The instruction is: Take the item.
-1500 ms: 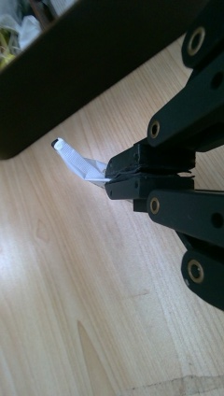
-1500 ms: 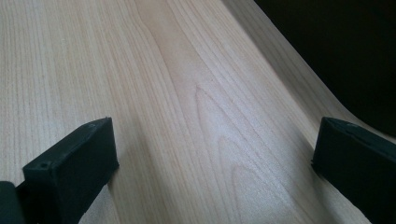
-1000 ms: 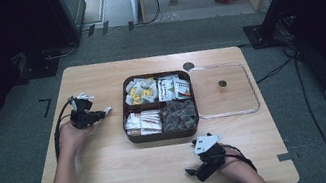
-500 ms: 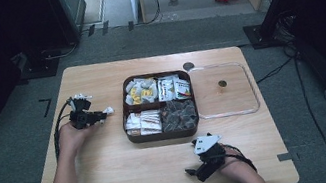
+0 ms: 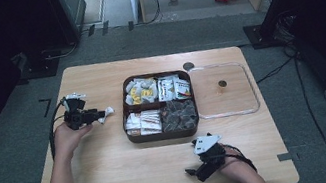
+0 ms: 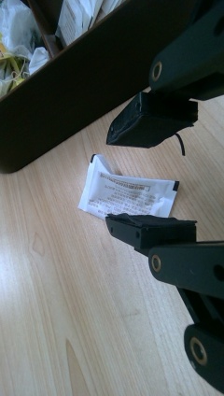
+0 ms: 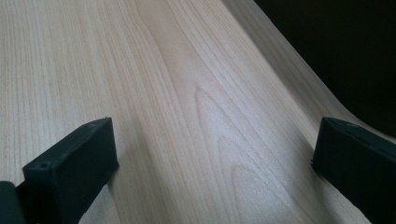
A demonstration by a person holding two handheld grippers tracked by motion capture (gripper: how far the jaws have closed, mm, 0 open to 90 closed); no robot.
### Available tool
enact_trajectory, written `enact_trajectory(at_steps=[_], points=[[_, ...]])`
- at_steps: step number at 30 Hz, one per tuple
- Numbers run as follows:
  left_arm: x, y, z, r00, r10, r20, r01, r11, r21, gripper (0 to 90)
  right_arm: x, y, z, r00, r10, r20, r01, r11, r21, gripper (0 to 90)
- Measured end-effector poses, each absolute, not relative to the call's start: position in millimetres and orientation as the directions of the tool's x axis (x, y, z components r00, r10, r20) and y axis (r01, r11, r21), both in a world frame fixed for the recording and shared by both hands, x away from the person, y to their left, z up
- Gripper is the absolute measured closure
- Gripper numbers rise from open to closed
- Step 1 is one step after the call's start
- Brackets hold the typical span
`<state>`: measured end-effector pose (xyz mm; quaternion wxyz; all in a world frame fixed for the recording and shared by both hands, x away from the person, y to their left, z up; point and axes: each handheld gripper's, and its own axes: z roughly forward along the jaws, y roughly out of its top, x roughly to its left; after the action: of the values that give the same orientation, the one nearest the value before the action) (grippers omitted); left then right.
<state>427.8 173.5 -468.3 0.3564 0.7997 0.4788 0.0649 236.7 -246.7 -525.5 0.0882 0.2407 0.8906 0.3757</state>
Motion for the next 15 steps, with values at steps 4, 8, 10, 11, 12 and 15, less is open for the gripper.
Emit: enact_trajectory(at_steps=[4,8,10,11,12,15], points=[[423.7,179.0,-466.2,0.53,0.815,-0.234,0.709,-0.275,0.65,52.7,236.7,-246.7,-525.5,-0.869,0.495,0.023,0.362,0.602,0.712,0.0],[420.2,185.6,-465.9,0.527,0.819,-0.225,0.701,-0.27,0.66,52.2,236.7,-246.7,-525.5,-0.868,0.495,0.024,0.363,0.602,0.712,0.0],[417.7,189.8,-466.3,0.529,0.819,-0.222,0.693,-0.267,0.669,51.3,236.7,-246.7,-525.5,-0.868,0.495,0.024,0.363,0.602,0.712,0.0],[417.1,190.9,-466.6,0.528,0.821,-0.219,0.692,-0.266,0.671,51.1,236.7,-246.7,-525.5,-0.868,0.495,0.024,0.363,0.602,0.712,0.0],[417.1,190.9,-466.6,0.528,0.821,-0.219,0.692,-0.266,0.671,50.9,236.7,-246.7,-525.5,-0.868,0.495,0.024,0.363,0.602,0.712,0.0],[414.6,197.5,-469.2,0.519,0.829,-0.205,0.685,-0.261,0.681,49.9,236.7,-246.7,-525.5,-0.868,0.495,0.025,0.363,0.602,0.712,0.0]])
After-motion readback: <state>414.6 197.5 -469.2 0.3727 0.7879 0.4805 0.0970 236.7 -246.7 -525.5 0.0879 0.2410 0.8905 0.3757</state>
